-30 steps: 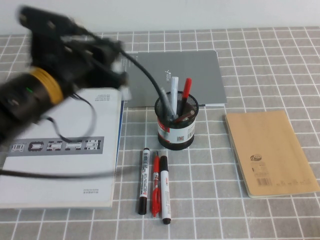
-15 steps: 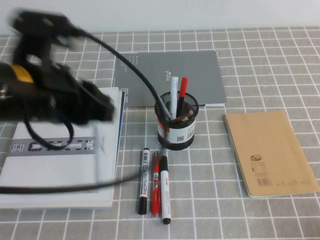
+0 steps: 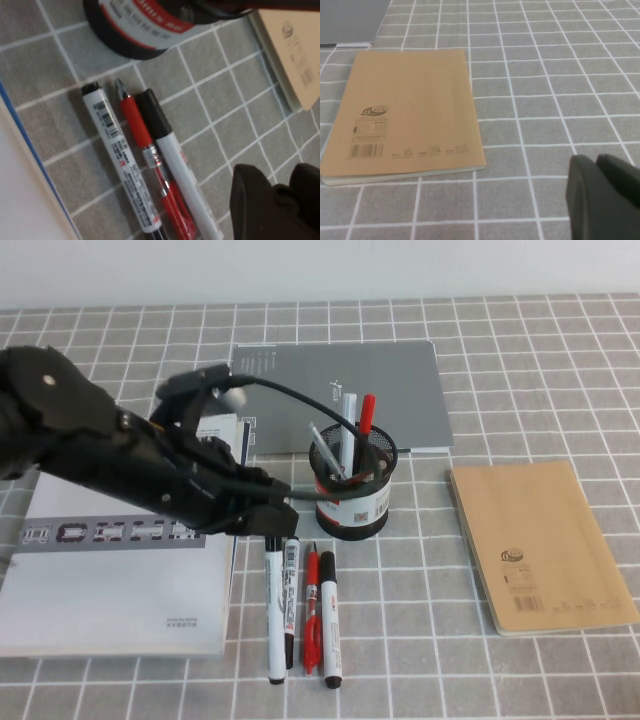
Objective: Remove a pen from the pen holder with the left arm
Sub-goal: 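Take a marker out of the pen holder and lay it on the table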
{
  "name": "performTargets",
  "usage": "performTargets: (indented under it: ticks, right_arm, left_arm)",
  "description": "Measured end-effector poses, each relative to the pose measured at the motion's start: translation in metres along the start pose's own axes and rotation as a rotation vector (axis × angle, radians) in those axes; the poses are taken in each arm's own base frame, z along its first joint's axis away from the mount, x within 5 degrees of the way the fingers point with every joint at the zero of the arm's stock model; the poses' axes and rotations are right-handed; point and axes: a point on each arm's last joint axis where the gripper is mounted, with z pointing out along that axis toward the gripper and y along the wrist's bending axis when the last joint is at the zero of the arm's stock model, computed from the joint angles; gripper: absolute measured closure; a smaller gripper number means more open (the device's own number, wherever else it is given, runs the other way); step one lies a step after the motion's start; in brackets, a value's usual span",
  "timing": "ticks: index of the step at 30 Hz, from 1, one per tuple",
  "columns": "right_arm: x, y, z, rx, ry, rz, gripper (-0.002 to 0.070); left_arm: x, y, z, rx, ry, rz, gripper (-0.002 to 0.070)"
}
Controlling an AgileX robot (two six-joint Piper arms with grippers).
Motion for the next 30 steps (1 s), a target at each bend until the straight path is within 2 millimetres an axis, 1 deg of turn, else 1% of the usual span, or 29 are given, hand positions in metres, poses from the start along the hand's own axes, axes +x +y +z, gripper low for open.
performTargets:
  ticks: [3, 7, 9, 13, 18, 20, 26, 28, 30]
  right_arm:
    - [0.0, 0.0, 0.0, 0.0, 0.0, 0.0, 0.0689]
    - [0.0, 0.0, 0.0, 0.0, 0.0, 0.0, 0.0689]
    - [0.0, 0.0, 0.0, 0.0, 0.0, 0.0, 0.0689]
    - [0.0, 0.0, 0.0, 0.0, 0.0, 0.0, 0.0689]
    - [0.0, 0.0, 0.0, 0.0, 0.0, 0.0, 0.0689]
    - [0.0, 0.0, 0.0, 0.0, 0.0, 0.0, 0.0689]
    - [0.0, 0.0, 0.0, 0.0, 0.0, 0.0, 0.0689]
    - [0.0, 0.0, 0.0, 0.0, 0.0, 0.0, 0.0689]
    - [0.0, 0.0, 0.0, 0.0, 0.0, 0.0, 0.0689]
  left_arm:
    - [-0.001, 0.016, 0.012, 0.014, 0.02, -0.051, 0.0566]
    - [-0.002, 0.04, 0.021, 0.0, 0.037, -0.115, 0.0566]
    - [-0.005, 0.049, 0.026, -0.004, 0.04, -0.133, 0.0566]
    - [-0.013, 0.06, 0.033, -0.015, 0.033, -0.15, 0.0566]
    - [-0.024, 0.067, 0.041, -0.017, 0.017, -0.154, 0.0561]
    - [-0.027, 0.069, 0.043, -0.017, 0.016, -0.157, 0.0541]
    - [-0.028, 0.076, 0.051, -0.017, 0.033, -0.164, 0.0398]
    - [-0.027, 0.077, 0.053, -0.02, 0.04, -0.164, 0.0372]
    - [-0.027, 0.078, 0.053, -0.026, 0.045, -0.157, 0.0361]
